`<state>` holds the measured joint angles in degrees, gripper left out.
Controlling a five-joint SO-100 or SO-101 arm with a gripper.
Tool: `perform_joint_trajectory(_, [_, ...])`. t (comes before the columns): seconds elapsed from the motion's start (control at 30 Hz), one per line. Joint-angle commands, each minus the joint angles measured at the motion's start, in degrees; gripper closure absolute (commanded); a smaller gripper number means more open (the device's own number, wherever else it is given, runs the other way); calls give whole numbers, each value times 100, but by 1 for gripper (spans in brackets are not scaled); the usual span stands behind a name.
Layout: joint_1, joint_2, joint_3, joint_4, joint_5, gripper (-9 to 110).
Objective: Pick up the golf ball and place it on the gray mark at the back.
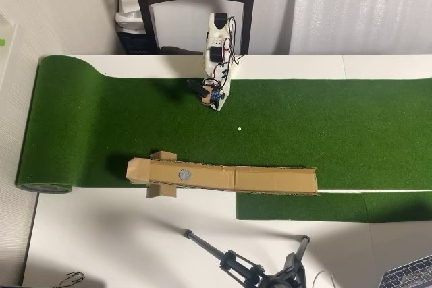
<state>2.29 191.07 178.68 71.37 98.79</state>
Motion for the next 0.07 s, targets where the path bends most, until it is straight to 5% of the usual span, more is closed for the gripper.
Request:
perform_joint_trajectory(0.0, [9,519,439,18,-26,101])
perform_joint_trajectory(0.03, [9,519,439,18,-26,101])
